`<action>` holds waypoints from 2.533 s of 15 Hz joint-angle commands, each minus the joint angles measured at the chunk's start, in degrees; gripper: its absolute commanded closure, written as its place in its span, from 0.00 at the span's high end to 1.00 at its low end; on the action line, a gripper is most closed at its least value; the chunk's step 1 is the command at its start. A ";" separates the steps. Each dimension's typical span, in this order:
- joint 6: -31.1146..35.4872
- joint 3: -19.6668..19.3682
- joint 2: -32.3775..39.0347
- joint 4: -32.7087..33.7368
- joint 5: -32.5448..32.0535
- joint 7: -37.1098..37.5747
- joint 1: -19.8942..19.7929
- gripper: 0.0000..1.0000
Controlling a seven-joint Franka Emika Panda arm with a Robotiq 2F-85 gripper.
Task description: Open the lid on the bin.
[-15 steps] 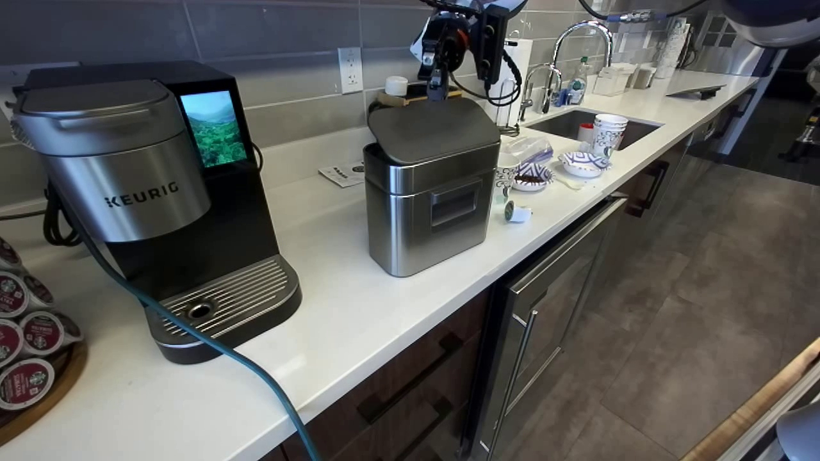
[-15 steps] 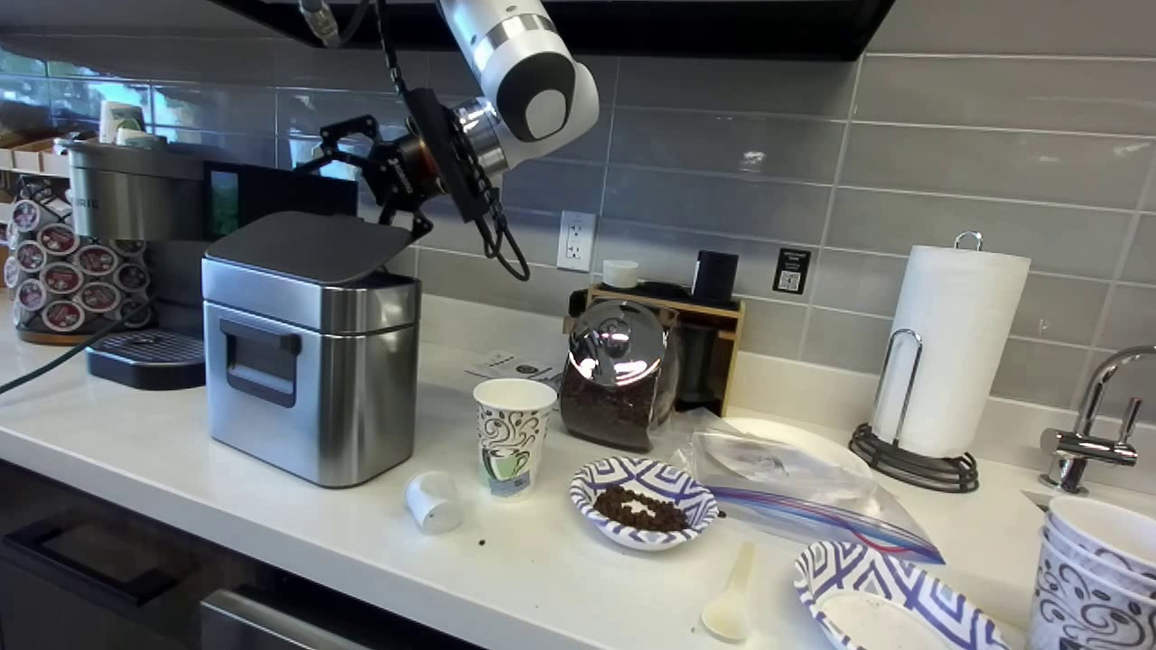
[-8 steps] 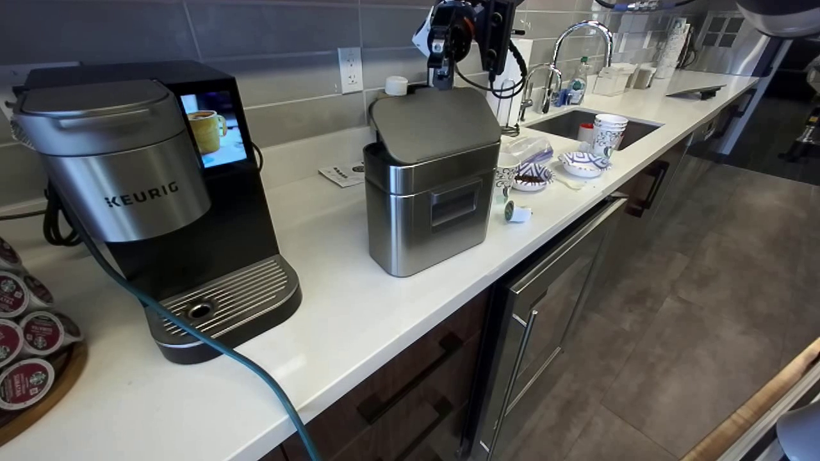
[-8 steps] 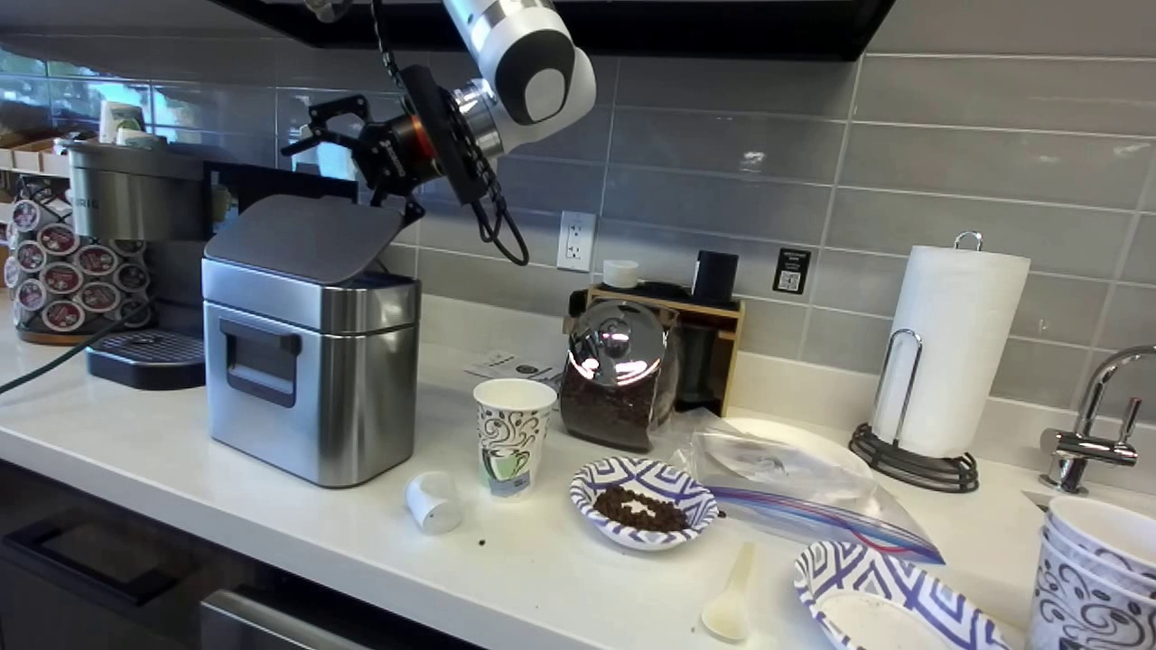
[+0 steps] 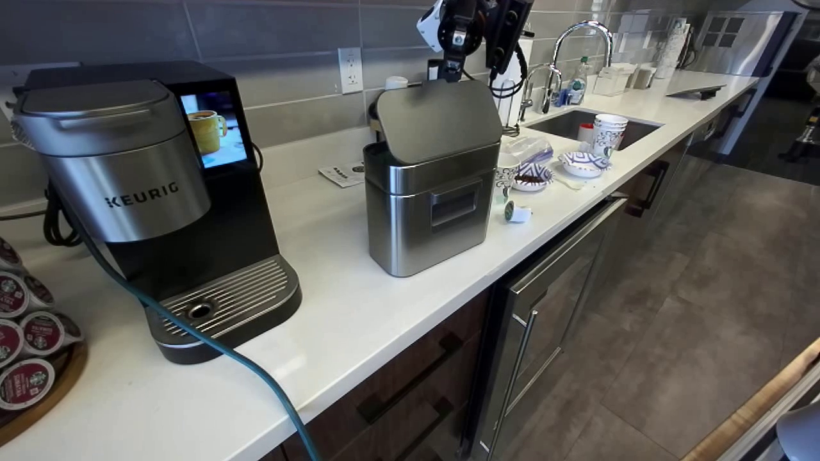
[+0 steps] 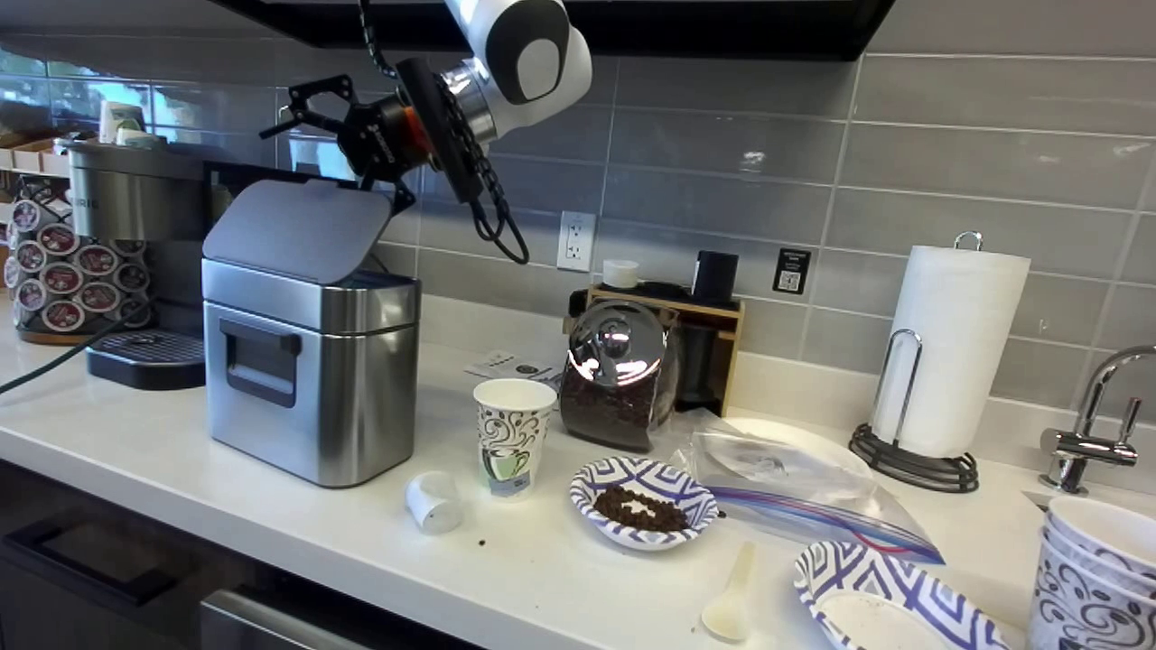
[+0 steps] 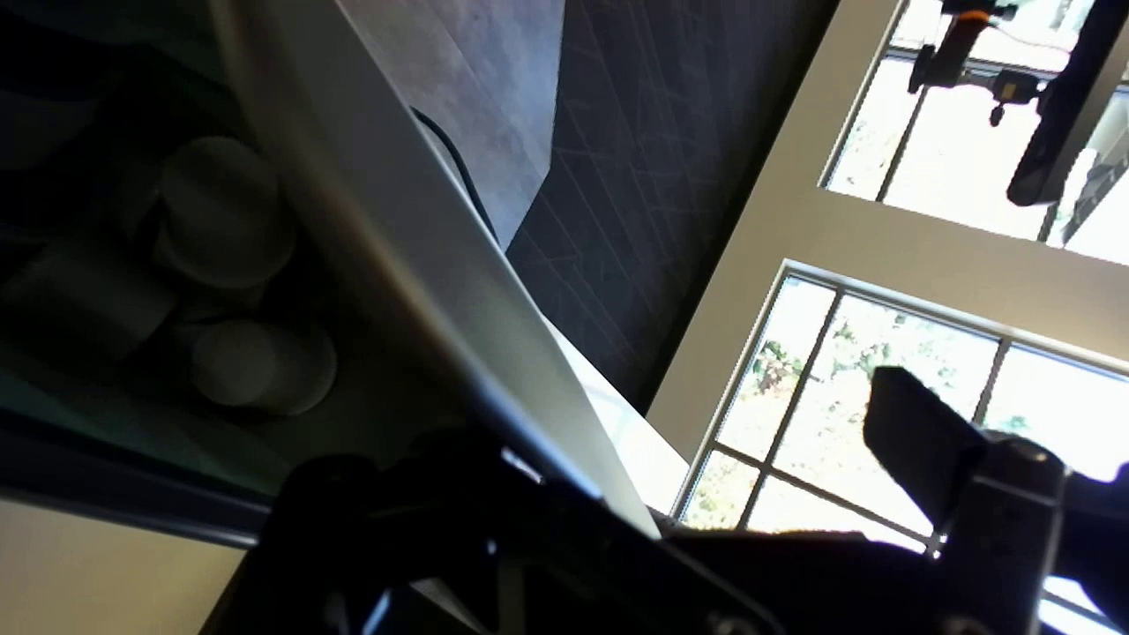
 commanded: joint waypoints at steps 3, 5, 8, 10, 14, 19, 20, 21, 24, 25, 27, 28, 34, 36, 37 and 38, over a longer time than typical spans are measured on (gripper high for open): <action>2.25 -2.52 -9.50 -12.04 0.47 -8.67 -0.26 1.00; 1.51 -2.94 -11.67 -14.79 1.29 -11.10 -0.37 1.00; 1.31 -3.94 -14.63 -18.46 1.62 -13.17 -0.16 1.00; 1.29 -4.63 -16.22 -20.55 1.49 -13.59 0.15 1.00; 0.67 -5.46 -18.29 -23.52 1.63 -14.24 0.50 1.00; 2.42 -6.47 -20.66 -26.25 1.05 -15.05 1.10 1.00; 3.97 -6.73 -21.38 -26.91 0.76 -15.22 1.35 1.00; 6.14 -6.85 -22.41 -27.83 0.17 -15.88 1.70 1.00; 13.38 -7.07 -25.94 -31.30 -1.77 -17.08 2.89 1.00; 17.09 -7.11 -27.57 -33.34 -1.94 -17.50 3.32 1.00; 23.17 -7.14 -30.32 -36.75 -1.73 -17.60 3.89 1.00; 26.35 -7.13 -31.77 -38.39 -2.07 -17.73 4.23 1.00; 43.89 -6.76 -41.38 -47.74 -2.63 -10.14 6.46 1.00; 47.27 -6.50 -43.74 -49.18 -4.66 -3.92 7.16 1.00; 48.15 -6.36 -44.69 -49.50 -5.66 -0.23 7.50 1.00; 49.02 -6.29 -45.56 -49.81 -7.08 3.30 7.78 1.00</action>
